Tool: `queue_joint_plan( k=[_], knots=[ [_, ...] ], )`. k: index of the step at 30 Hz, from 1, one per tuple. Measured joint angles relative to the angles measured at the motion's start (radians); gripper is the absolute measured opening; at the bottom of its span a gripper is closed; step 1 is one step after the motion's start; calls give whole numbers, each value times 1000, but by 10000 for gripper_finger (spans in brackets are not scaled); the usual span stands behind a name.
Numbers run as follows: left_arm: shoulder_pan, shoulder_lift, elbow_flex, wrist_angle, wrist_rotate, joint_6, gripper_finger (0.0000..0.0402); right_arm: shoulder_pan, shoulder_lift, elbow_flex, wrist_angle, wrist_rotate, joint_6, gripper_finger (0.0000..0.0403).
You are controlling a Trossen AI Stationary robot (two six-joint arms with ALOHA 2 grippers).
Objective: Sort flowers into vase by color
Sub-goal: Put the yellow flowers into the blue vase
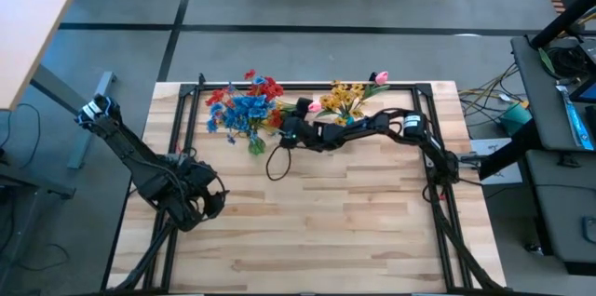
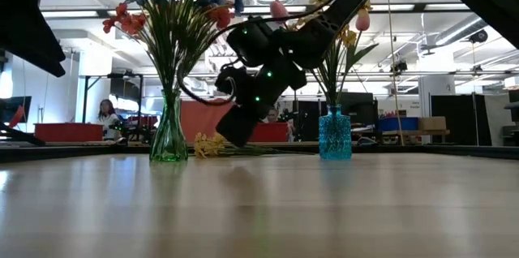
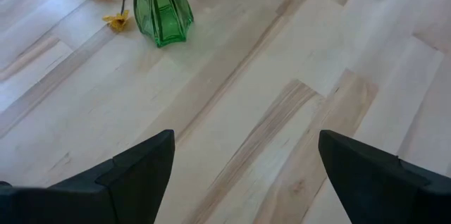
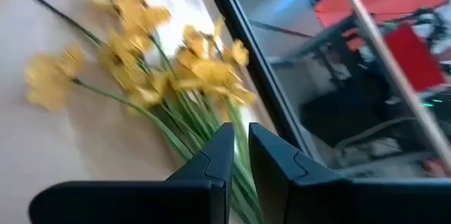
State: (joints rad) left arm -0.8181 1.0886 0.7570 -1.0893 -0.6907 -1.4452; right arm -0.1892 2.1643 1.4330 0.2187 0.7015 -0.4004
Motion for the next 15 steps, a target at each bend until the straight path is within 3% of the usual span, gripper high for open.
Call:
queue_joint_plan(
  k=[6,11,15],
  knots=[
    [0,5,0,0,0,0,335,-12,42,2,90,-28,-11,38],
    [0,5,0,0,1,0,335,-25,96,43,111,85,-33,38],
    [-1,4,0,0,2,0,335,-51,120,70,103,64,-16,38]
  ],
)
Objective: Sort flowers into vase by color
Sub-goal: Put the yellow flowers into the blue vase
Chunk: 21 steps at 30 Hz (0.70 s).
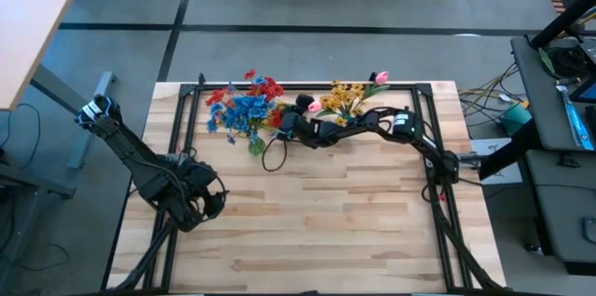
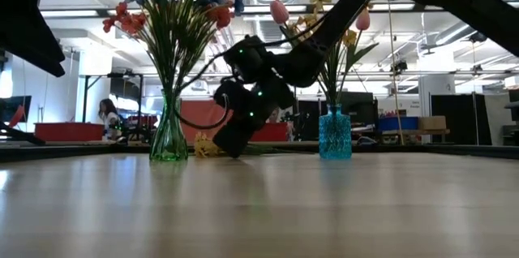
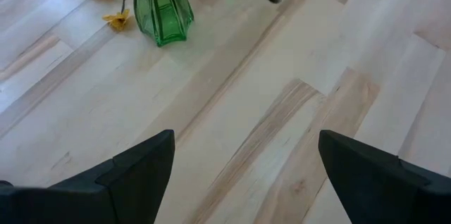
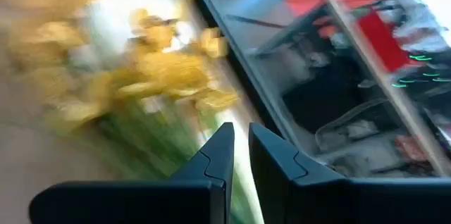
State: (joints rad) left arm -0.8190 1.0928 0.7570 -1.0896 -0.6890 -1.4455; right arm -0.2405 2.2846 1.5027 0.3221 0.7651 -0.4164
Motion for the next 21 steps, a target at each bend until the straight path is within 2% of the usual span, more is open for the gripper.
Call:
queue_joint_plan(
  k=[6,11,21],
  knots=[
    [-3,0,0,0,0,0,335,-8,0,19,-59,-2,14,38],
    [-5,0,0,-2,1,0,335,-14,-13,62,-244,-34,82,38],
    [-5,0,0,-5,1,1,335,-50,-13,190,-553,-229,152,38]
  ],
)
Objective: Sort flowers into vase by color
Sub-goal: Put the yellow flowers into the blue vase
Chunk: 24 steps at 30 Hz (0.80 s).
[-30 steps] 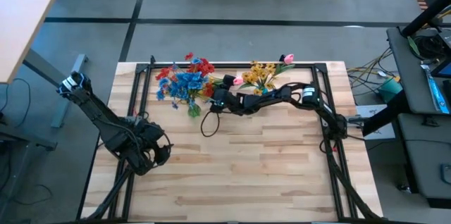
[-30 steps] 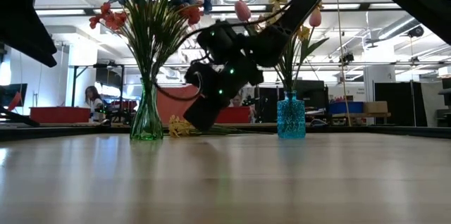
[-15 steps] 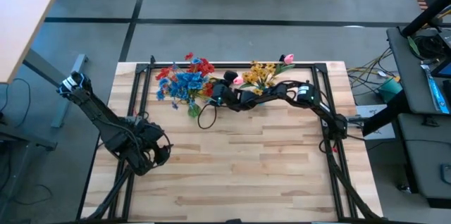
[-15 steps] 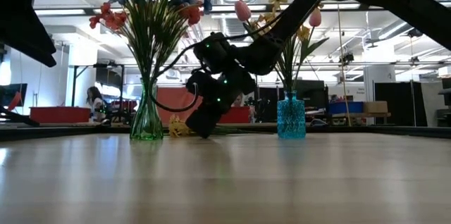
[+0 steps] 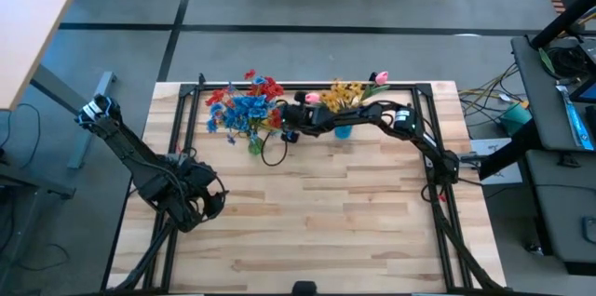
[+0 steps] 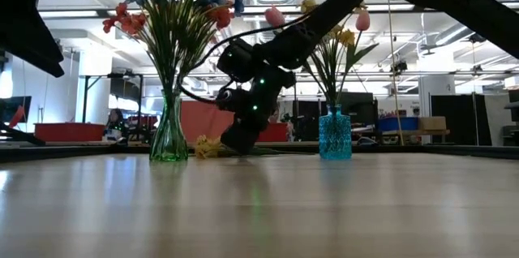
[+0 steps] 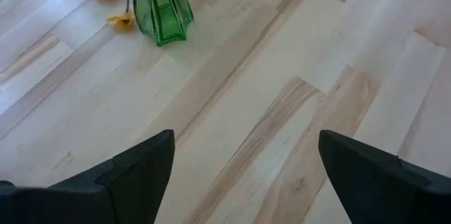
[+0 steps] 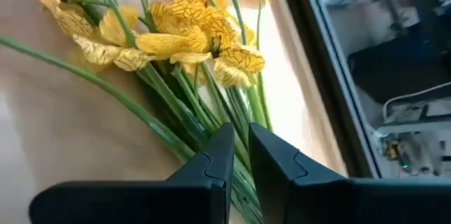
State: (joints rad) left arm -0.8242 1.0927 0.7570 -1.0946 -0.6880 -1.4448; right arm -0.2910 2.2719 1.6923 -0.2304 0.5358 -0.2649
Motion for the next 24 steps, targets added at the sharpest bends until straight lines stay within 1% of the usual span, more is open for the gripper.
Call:
queue_joint_plan(
  k=[7,16,21,24],
  knots=[
    [0,0,0,-1,0,2,335,21,0,63,-128,-21,20,38],
    [0,0,0,-1,0,14,335,74,0,161,-238,-17,90,38],
    [-1,0,0,-1,0,14,335,53,-2,177,-231,-13,81,38],
    [-4,2,0,2,2,14,335,31,-2,157,-221,-11,74,38]
  ],
)
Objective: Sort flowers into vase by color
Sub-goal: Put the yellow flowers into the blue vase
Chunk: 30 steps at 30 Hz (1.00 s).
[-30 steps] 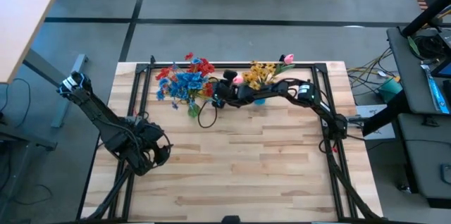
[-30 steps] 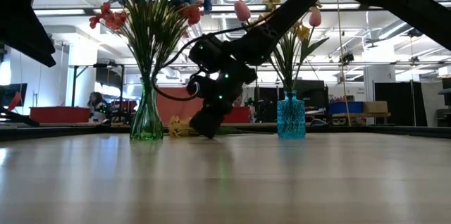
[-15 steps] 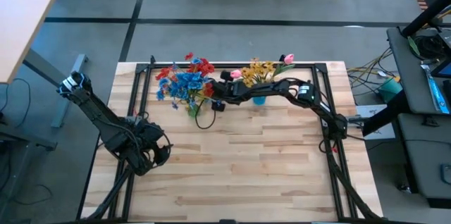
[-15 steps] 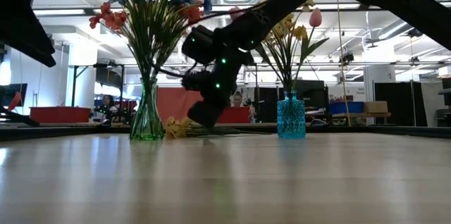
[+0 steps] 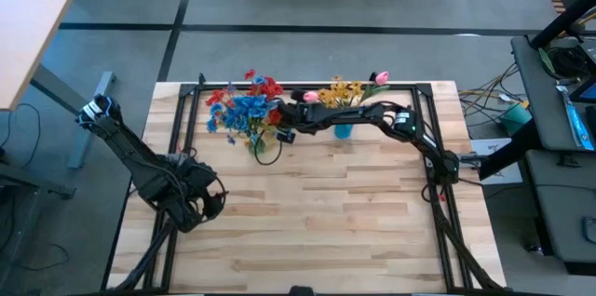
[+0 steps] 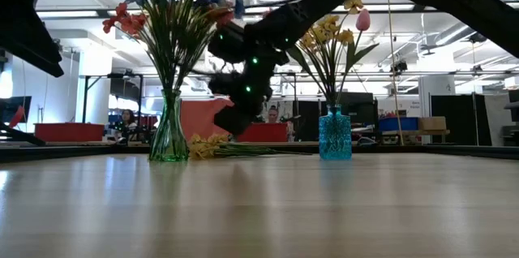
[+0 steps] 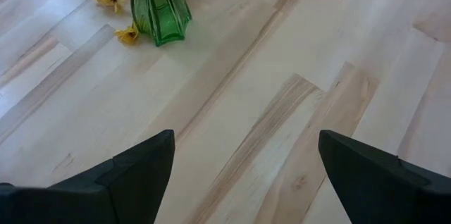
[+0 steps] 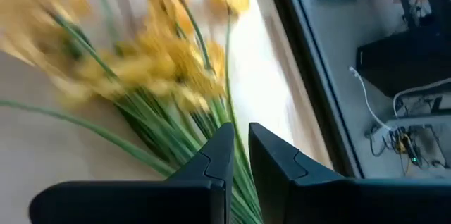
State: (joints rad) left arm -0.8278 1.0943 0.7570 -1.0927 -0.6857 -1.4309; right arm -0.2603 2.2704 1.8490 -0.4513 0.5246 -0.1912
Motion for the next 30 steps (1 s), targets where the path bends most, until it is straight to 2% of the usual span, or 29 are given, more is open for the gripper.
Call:
queue_joint_plan(
  k=[7,11,21,30],
  knots=[
    [-3,0,0,1,6,0,335,-35,0,-70,-8,-17,24,38],
    [-3,0,0,0,6,1,335,-37,0,-71,-63,-96,84,38],
    [-3,0,0,0,6,5,335,24,-4,-68,-137,-126,219,38],
    [-3,0,0,0,6,5,335,98,-3,4,-231,-140,362,38]
  ],
)
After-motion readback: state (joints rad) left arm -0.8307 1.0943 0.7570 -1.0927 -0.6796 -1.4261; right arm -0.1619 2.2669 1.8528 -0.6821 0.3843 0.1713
